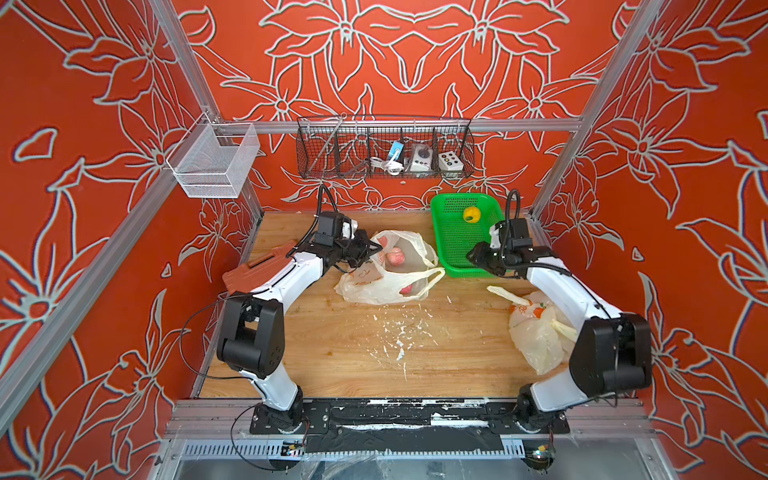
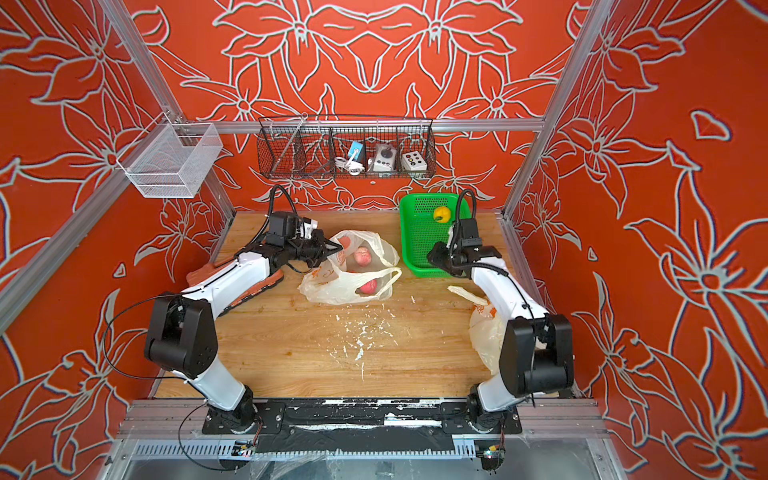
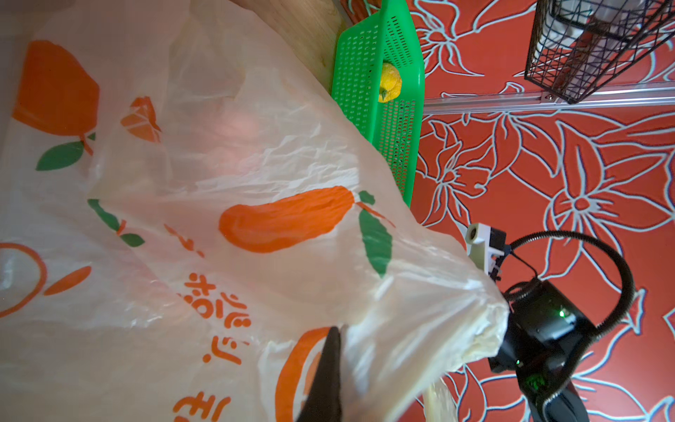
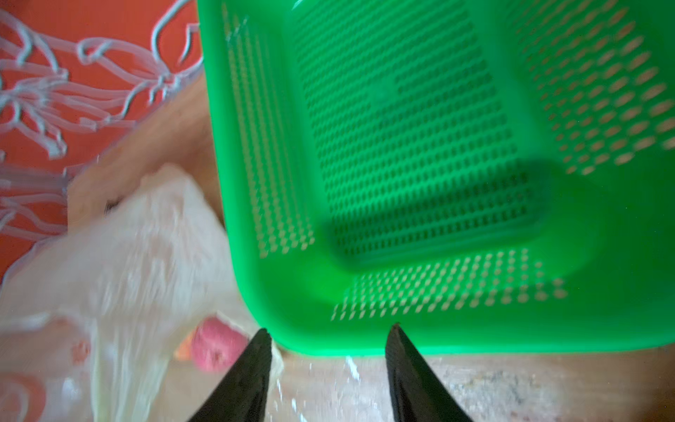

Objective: Place the peach into a plastic bag & tie a knot
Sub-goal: Pick up the peach from the basket.

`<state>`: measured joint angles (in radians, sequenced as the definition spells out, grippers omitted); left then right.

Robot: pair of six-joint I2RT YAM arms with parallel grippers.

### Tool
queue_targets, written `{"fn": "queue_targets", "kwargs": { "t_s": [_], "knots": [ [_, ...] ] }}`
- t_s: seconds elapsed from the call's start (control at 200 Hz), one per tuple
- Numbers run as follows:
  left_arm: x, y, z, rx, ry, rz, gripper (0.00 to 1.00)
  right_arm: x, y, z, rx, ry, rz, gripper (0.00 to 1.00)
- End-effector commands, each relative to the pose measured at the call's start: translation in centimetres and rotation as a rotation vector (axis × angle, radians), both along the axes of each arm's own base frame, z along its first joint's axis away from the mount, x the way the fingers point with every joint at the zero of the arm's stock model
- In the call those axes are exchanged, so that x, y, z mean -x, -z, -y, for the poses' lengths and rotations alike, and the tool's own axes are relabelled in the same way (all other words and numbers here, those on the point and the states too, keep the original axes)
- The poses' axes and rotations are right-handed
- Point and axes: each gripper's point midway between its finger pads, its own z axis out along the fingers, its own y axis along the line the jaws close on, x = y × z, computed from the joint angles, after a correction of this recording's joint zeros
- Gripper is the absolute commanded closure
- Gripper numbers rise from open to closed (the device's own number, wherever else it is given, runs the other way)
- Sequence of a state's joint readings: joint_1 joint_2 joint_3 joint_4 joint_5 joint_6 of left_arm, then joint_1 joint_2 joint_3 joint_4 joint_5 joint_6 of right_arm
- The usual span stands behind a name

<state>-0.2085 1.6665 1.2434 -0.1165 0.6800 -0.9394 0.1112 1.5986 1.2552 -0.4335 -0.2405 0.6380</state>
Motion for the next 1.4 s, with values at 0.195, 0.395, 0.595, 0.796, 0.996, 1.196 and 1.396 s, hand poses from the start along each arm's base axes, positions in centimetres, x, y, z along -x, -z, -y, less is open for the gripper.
{"fn": "queue_targets", "kwargs": {
  "t_s": [0.195,0.395,0.595,0.796,0.996,1.196,1.396],
  "knots": [
    [1.0,-0.7,0.0,0.007,0.026,0.019,1.00,-13.7,1.7,4.2,0.182,0.226,0.115,0.19],
    [1.6,-0.1,0.1,0.002,0.045,0.002,1.00,-20.3,4.6,4.6,0.221,0.258,0.115,0.17],
    [1.9,0.4,0.2,-0.002,0.066,-0.001,1.00,-23.6,7.8,5.2,0.257,0.287,0.104,0.17],
    [2.5,0.8,0.2,-0.017,0.084,-0.009,1.00,-26.0,10.4,5.7,0.235,0.287,0.113,0.21],
    [2.9,0.7,0.0,-0.038,0.086,-0.006,1.00,-26.9,11.4,5.7,0.186,0.273,0.140,0.46],
    [3.3,-0.3,-0.2,-0.035,0.084,0.015,1.00,-24.6,7.9,4.3,0.093,0.213,0.186,0.60],
    [3.4,-1.8,-0.2,-0.031,0.083,0.053,1.00,-18.9,4.1,2.8,-0.003,0.191,0.210,0.68]
  ]
}}
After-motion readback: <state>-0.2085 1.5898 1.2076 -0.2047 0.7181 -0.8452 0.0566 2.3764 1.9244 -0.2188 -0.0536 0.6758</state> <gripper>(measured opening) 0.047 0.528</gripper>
